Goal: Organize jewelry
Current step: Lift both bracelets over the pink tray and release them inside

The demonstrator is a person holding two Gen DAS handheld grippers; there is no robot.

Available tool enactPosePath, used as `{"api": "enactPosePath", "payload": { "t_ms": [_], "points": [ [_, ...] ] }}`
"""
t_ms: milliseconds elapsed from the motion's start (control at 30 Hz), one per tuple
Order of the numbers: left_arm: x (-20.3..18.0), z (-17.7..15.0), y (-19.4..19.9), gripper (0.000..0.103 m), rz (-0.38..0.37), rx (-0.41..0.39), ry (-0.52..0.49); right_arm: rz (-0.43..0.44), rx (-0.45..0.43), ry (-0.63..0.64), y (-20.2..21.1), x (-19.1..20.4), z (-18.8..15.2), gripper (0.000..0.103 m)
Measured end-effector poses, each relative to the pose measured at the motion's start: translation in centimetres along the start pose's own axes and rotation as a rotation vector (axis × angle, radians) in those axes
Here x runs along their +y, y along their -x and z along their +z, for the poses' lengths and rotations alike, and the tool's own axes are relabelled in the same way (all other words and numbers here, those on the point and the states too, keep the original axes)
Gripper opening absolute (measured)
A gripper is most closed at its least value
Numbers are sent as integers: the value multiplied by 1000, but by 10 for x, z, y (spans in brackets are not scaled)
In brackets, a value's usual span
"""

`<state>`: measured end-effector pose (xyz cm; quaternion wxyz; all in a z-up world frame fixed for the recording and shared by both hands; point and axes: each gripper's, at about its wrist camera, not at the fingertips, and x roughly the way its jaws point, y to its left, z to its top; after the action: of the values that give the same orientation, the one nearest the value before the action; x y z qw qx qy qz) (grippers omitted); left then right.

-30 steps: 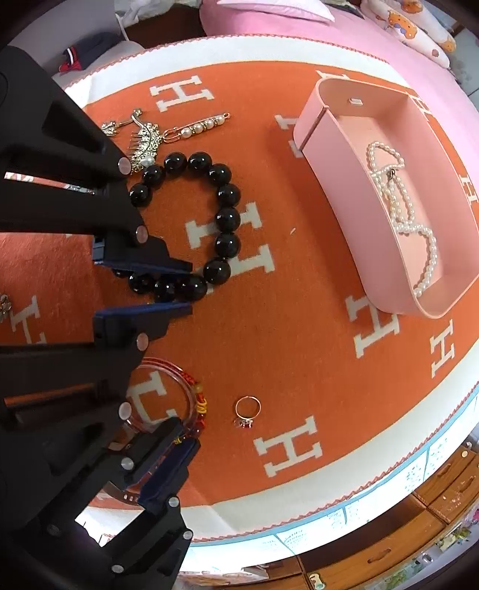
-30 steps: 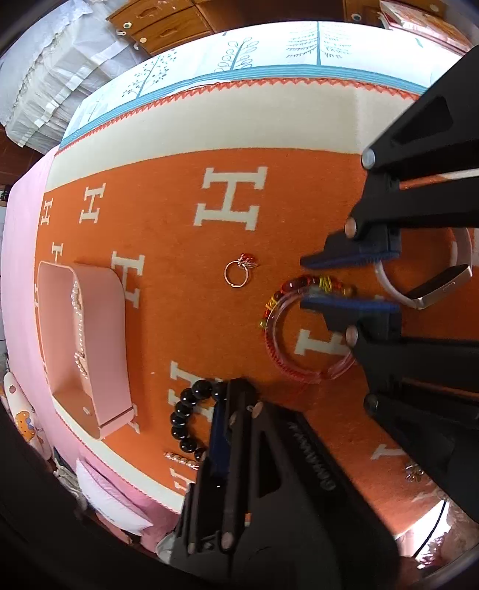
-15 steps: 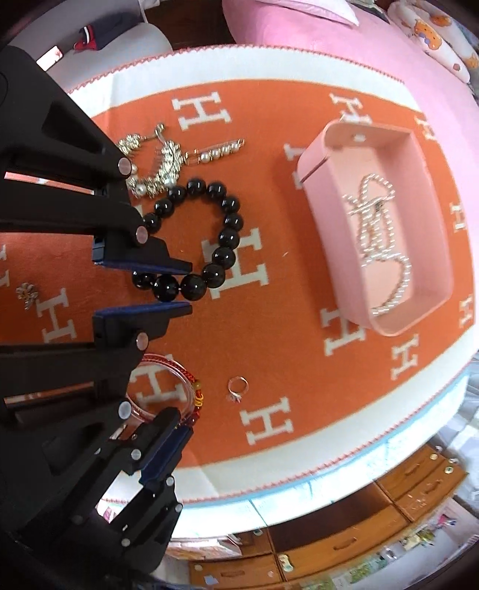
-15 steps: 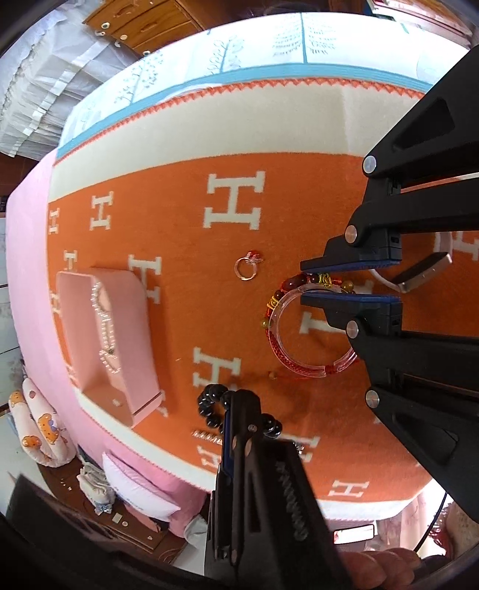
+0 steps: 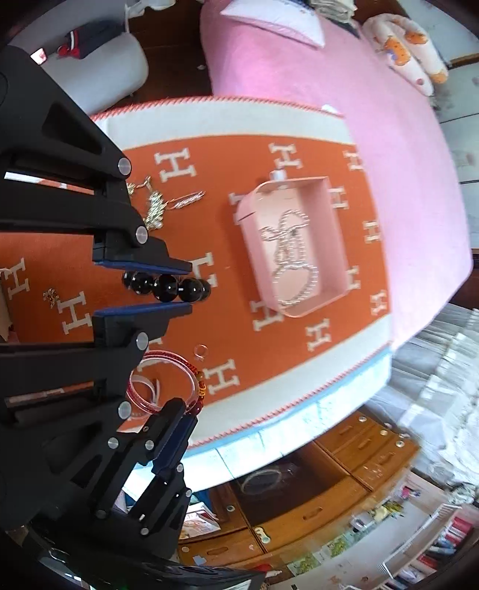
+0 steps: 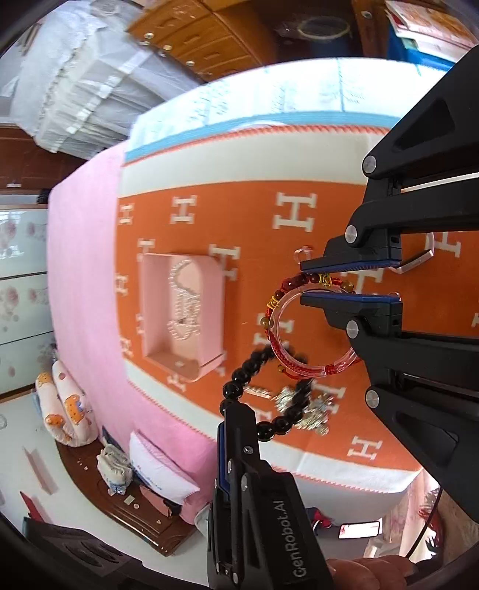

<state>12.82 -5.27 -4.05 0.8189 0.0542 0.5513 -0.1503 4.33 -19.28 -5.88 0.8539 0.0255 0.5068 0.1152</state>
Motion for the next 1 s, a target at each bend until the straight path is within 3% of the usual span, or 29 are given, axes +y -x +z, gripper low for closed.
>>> {"api": "enactPosePath", "payload": {
  "t_ms": [400, 633, 800, 1000],
  "points": [
    [4, 37, 90, 12, -4, -202, -2, -42, -177, 98, 98, 18, 87, 10],
    [15, 67, 126, 12, 50, -293, 7, -50, -257, 164, 131, 30, 147, 10],
    [35, 93, 134, 12, 9, -308, 30, -25, -265, 171, 133, 37, 195, 10],
    [62, 128, 104, 12, -1, -259, 68, 10, -209, 137, 92, 35, 245, 10]
  ]
}}
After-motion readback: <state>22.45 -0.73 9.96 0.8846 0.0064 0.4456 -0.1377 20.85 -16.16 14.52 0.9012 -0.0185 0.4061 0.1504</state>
